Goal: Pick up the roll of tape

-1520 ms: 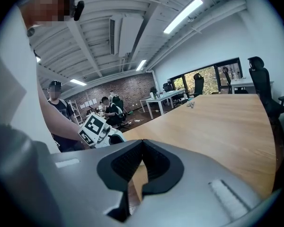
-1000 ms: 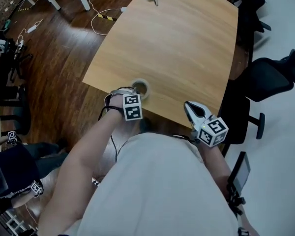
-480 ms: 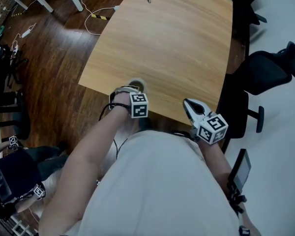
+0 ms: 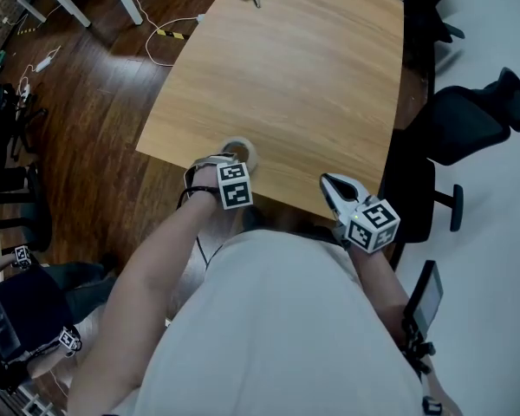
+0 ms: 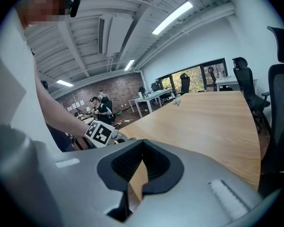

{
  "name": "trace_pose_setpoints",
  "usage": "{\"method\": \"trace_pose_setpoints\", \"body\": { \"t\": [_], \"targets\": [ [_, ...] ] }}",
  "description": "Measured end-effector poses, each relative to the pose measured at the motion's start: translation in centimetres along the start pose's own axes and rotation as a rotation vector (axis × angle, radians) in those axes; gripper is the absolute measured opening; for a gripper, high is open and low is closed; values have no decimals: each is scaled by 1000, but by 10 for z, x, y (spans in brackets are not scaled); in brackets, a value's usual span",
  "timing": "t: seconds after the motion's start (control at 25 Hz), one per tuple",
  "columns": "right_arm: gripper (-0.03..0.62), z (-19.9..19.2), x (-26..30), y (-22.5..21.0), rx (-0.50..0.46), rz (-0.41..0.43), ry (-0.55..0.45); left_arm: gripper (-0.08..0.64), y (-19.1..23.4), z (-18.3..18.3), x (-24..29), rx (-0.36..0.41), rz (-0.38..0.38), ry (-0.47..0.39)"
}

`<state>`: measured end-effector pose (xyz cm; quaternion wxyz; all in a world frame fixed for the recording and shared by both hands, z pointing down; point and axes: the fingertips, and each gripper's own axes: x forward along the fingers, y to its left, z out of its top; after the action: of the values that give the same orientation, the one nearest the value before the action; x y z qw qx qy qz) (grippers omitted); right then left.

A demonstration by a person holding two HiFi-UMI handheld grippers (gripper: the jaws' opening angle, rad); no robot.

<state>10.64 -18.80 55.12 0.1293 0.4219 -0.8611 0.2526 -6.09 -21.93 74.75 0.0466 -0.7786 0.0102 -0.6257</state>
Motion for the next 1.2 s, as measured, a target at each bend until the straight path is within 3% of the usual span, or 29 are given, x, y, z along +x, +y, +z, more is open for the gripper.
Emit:
{"method": "trace_pose_setpoints", "body": {
  "t": [0.16,0.52,0.76,0.92,1.2],
  "targets": [
    [6,-1,0,2,16,7,-10,109,-5,9,-19,-96,28,-111],
    [6,14,12,15,0,80,-23,109,-5,31,-88,-382,129,-445],
    [6,35,32,45,-53,167,-34,110,-8,16,-150,-524,250,-648],
    [6,46,47,61,-101,232,-24,110,-12,9,-189,-659,304,-787],
    [6,51,65,82,-148,385,-3,112,-13,6,-220,-801,442,-907]
  ]
}}
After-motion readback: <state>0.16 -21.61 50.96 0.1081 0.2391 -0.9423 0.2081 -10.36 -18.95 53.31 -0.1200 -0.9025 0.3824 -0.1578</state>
